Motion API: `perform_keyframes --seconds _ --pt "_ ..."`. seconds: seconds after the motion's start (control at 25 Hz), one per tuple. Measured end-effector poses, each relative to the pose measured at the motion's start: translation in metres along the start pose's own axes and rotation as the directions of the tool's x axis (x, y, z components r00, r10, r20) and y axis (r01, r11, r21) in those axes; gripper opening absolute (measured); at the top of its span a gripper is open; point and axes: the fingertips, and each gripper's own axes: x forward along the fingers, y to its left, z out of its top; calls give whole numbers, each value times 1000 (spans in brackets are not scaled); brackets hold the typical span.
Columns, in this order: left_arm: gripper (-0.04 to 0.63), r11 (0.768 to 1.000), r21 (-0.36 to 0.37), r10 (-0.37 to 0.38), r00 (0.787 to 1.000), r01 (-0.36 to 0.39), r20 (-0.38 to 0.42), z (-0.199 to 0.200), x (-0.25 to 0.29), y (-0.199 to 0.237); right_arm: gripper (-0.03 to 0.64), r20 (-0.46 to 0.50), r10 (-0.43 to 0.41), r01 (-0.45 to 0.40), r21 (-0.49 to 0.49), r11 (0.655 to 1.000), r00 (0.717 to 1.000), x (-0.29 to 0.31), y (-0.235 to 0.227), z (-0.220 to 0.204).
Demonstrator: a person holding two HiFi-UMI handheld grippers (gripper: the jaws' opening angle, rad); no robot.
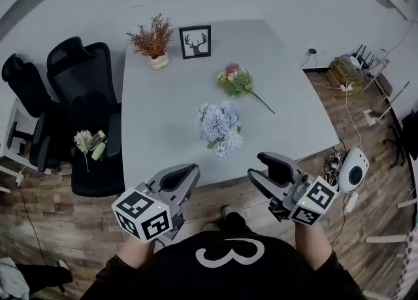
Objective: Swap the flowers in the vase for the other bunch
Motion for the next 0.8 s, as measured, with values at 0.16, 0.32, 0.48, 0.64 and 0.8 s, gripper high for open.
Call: perform_keyframes --seconds 0.16,0.32,0.48,0.64,0.8 --pt "9 999 -12 39 999 -39 2 5 6 12 349 -35 22 -26 -104 994 999 16 -6 4" --pt "9 997 -24 79 997 -79 20 11 10 22 490 -74 66 -80 -201 976 995 41 -4 4" --pt "9 991 -40 130 991 -128 33 18 11 34 533 -177 34 -85 -287 954 984 65 -23 -12" --pt "9 973 -37 230 972 -228 56 22 2 50 563 -219 41 -124 -381 916 975 84 -29 -21" --pt "9 946 -114 314 944 -302 101 27 -9 68 572 -222 43 -127 -380 916 974 101 -43 -31"
